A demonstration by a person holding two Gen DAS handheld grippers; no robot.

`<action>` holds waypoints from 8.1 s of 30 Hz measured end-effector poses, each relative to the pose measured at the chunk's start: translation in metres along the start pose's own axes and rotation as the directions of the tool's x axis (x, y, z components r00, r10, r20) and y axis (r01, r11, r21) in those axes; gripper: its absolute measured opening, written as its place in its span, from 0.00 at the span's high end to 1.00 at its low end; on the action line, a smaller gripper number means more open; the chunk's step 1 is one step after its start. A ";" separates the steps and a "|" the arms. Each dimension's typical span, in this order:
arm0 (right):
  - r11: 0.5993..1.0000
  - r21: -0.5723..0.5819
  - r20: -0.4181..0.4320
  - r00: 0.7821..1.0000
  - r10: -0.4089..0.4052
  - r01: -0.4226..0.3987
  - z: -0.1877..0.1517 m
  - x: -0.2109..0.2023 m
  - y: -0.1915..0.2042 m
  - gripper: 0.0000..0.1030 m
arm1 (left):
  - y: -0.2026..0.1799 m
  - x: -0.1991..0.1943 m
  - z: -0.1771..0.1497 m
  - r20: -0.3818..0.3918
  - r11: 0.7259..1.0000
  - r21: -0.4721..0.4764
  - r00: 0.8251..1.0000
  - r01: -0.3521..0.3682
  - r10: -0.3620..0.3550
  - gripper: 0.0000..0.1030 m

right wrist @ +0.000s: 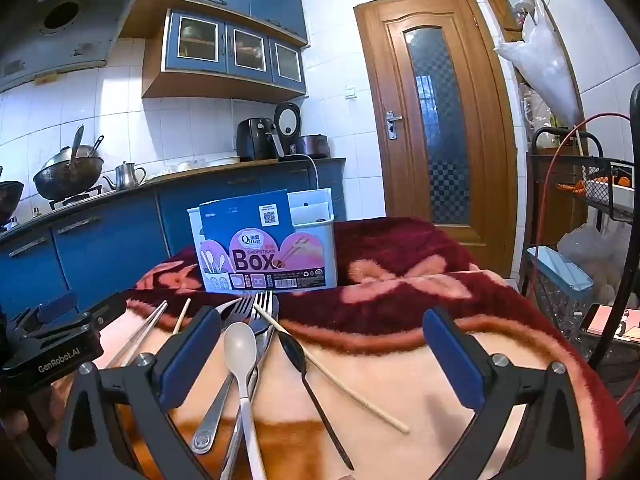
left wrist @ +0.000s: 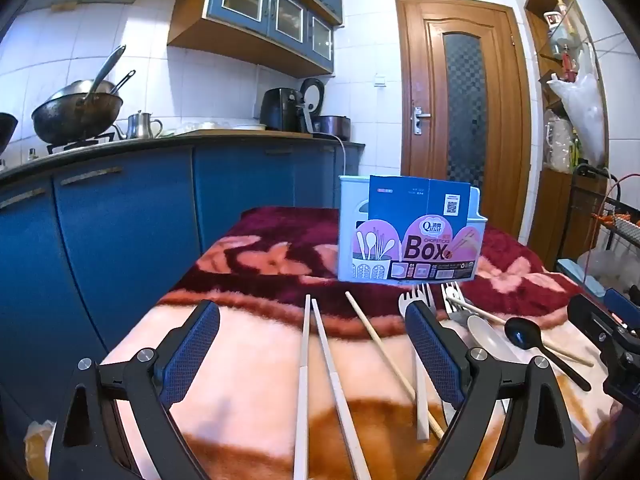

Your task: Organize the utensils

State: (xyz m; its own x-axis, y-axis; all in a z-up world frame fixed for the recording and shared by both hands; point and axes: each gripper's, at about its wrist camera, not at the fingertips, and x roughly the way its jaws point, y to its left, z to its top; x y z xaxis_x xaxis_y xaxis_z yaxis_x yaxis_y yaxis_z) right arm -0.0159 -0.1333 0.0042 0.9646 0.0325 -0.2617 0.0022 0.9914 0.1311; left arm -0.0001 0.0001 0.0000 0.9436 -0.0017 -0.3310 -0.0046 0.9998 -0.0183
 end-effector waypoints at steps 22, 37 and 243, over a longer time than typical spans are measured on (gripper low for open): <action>1.000 -0.007 -0.005 1.000 -0.003 0.003 0.000 0.000 0.001 0.00 | 0.000 0.000 0.000 0.004 1.000 0.001 1.000 -0.001 0.001 0.09; 1.000 -0.008 -0.005 1.000 -0.003 0.003 0.000 0.000 0.001 0.00 | 0.000 0.000 0.000 0.005 1.000 0.003 1.000 -0.001 0.001 0.09; 0.972 -0.089 -0.349 0.921 0.175 -0.219 0.087 0.055 -0.005 0.94 | 0.026 0.044 0.097 -0.313 0.957 -0.136 0.905 0.256 -0.287 0.96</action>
State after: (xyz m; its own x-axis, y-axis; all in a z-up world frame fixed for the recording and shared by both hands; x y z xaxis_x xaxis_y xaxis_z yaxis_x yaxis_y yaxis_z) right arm 0.0603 -0.1478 0.0724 0.7963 0.2477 -0.5519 -0.2322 0.9676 0.0992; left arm 0.0736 0.0282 0.0759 0.7517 -0.2946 -0.5901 0.1925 0.9537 -0.2309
